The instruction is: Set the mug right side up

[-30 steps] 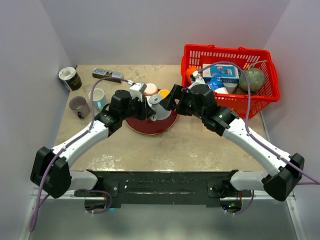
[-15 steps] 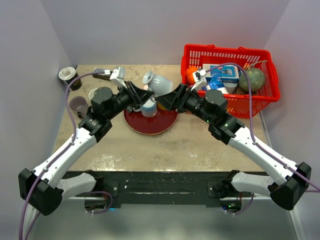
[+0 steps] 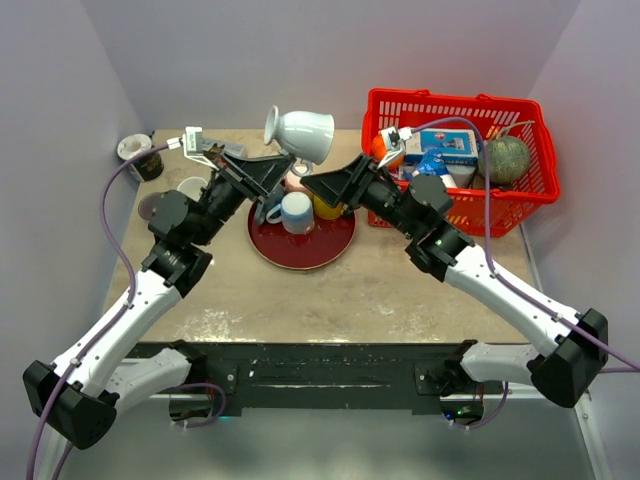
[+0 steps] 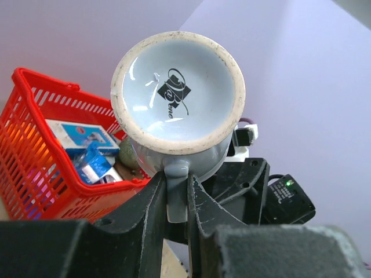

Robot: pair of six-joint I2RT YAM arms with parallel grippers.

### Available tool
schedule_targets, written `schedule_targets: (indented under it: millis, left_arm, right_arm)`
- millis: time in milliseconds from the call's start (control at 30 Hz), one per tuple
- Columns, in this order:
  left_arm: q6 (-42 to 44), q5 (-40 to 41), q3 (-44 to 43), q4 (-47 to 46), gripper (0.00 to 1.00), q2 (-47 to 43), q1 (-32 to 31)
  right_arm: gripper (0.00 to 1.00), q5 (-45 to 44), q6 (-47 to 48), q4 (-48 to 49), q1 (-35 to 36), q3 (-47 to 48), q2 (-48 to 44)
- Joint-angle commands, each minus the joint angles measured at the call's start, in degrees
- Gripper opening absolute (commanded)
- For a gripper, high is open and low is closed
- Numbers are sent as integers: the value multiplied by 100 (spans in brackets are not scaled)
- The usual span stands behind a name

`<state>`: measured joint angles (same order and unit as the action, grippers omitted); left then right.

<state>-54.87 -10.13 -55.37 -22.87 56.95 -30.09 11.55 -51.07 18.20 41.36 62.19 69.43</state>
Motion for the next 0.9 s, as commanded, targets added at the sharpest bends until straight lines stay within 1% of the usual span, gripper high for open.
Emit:
schedule_targets:
  millis: [0, 67, 200, 233, 333, 367, 433, 467, 567, 600, 700, 733, 767, 800, 833, 867]
  left_arm:
    - [-471, 222, 149, -1430, 0, -237, 12]
    - [-577, 283, 290, -1658, 0, -263, 12]
    - [-612, 240, 352, -1773, 0, -254, 12]
    - [-621, 257, 369, -1791, 0, -272, 12]
    - [-665, 318, 431, -1817, 0, -298, 12]
    - [-700, 319, 492, -1869, 0, -316, 12]
    - [-727, 336, 528, -1888, 0, -316, 12]
    - [-718, 345, 545, -1887, 0, -316, 12]
    - [-709, 328, 571, -1826, 0, -325, 12]
    - [-700, 319, 572, -1800, 0, -325, 20]
    - [-613, 301, 589, -1607, 0, -360, 12]
    - [-499, 301, 572, -1397, 0, -369, 12]
    - [-411, 301, 546, -1291, 7, -403, 12]
    - [-323, 301, 528, -1142, 26, -430, 12]
    - [-192, 353, 519, -845, 37, -465, 12]
    - [-95, 363, 536, -746, 48, -526, 12]
  right_arm:
    - [68, 207, -395, 1517, 21, 293, 185]
    - [66, 268, -483, 1721, 38, 320, 298]
    - [63, 357, -632, 2082, 65, 469, 466]
    - [61, 339, -658, 2118, 73, 486, 492]
    - [50, 278, -685, 2136, 108, 592, 598]
    - [39, 269, -685, 2127, 135, 627, 616]
    - [28, 269, -685, 2013, 161, 706, 695]
    - [21, 269, -694, 2021, 188, 706, 704]
    - [13, 216, -720, 2039, 214, 698, 730]
    - [1, 172, -720, 2030, 214, 698, 739]
    - [0, 111, -694, 1960, 240, 707, 721]
    - [0, 58, -694, 1960, 241, 706, 721]
    - [0, 14, -685, 1925, 241, 715, 730]
    - [0, -21, -676, 1777, 249, 750, 730]
    - [0, -74, -642, 1697, 249, 785, 747]
    - [0, -118, -598, 1618, 241, 803, 748]
